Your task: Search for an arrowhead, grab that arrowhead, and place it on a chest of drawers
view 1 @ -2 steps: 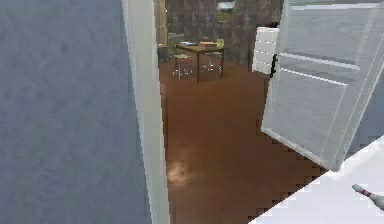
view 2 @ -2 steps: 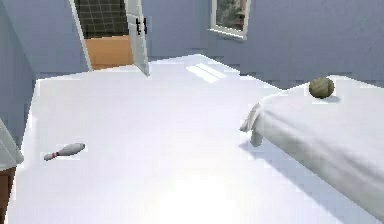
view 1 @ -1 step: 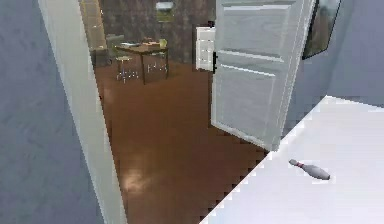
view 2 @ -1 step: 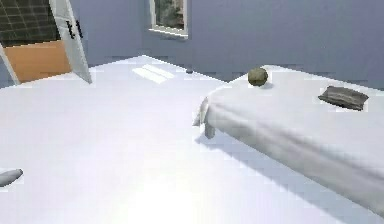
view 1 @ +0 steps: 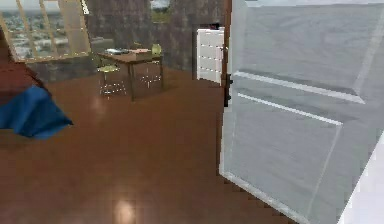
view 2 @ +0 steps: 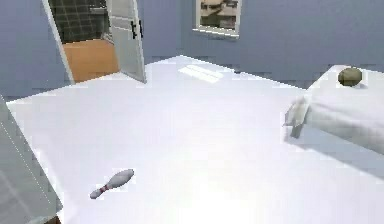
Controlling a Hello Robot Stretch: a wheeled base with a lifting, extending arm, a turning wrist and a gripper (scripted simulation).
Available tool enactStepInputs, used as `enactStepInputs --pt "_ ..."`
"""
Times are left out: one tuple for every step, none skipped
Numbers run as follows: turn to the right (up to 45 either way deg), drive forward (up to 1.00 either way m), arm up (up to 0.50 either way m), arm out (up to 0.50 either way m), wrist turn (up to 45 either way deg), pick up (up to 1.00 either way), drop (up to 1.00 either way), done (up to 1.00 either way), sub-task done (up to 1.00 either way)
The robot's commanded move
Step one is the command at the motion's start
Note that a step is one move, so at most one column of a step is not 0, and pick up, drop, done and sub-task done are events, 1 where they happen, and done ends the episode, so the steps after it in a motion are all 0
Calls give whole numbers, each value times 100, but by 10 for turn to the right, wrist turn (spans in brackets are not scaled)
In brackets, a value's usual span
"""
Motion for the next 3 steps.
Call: enactStepInputs --pt "0 100 0 0 0 0 0 0 0" --pt "30 0 0 0 0 0 0 0 0" --pt "-450 0 0 0 0 0 0 0 0"
